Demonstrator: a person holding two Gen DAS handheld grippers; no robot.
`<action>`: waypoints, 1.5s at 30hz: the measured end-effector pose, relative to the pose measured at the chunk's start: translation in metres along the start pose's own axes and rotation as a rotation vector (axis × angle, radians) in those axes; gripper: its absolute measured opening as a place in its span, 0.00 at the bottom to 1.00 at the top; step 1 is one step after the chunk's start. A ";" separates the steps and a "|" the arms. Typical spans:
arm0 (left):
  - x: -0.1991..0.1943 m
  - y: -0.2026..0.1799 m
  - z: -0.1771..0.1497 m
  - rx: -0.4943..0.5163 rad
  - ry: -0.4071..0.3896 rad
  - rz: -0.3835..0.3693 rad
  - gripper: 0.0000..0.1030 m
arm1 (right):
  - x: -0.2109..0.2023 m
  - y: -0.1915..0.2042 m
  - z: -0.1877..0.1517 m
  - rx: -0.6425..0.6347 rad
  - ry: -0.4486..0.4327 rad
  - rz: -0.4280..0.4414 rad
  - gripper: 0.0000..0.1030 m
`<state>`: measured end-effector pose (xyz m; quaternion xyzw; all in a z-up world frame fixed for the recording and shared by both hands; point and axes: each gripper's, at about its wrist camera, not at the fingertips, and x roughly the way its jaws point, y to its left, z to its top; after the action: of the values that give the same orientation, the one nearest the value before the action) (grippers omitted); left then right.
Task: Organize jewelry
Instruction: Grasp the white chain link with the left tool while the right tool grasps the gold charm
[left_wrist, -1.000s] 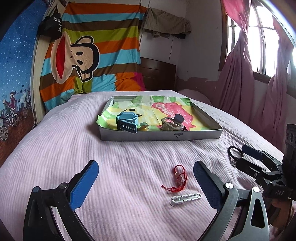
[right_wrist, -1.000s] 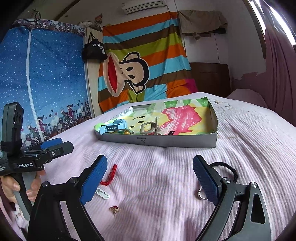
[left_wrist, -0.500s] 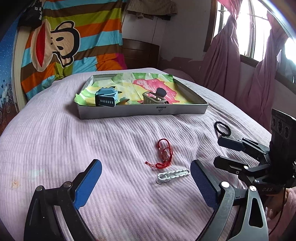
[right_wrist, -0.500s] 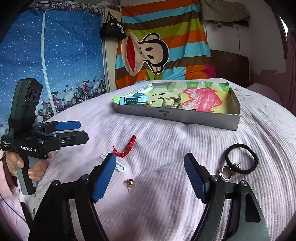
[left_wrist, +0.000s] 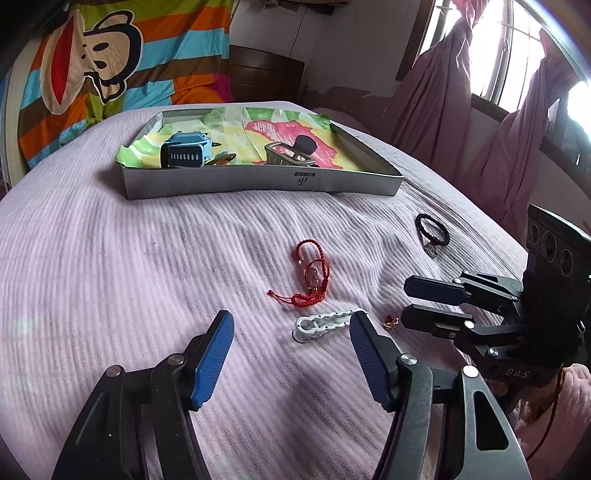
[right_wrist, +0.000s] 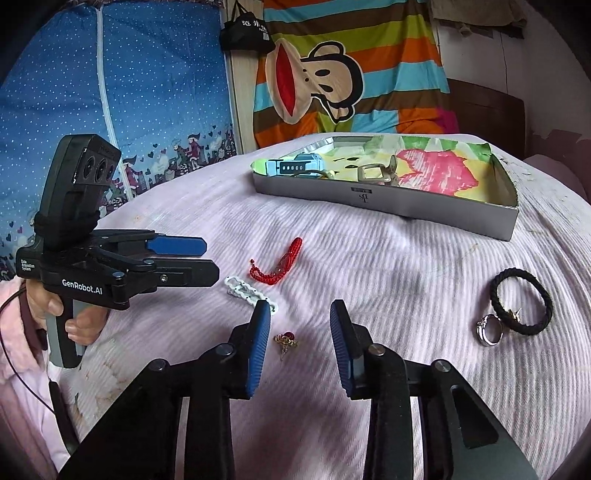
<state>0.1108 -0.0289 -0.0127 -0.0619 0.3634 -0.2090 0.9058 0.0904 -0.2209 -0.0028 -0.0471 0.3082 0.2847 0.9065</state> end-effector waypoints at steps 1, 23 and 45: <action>0.002 0.000 -0.001 0.002 0.008 -0.004 0.57 | 0.001 0.000 0.000 -0.001 0.008 0.003 0.28; 0.025 -0.007 -0.002 0.039 0.082 -0.057 0.26 | 0.020 0.004 -0.008 0.004 0.127 0.012 0.15; 0.011 -0.023 -0.004 0.113 0.022 -0.041 0.16 | 0.017 -0.003 -0.007 0.040 0.084 -0.053 0.11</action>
<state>0.1080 -0.0546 -0.0164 -0.0159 0.3594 -0.2484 0.8994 0.0992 -0.2167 -0.0185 -0.0490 0.3501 0.2523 0.9008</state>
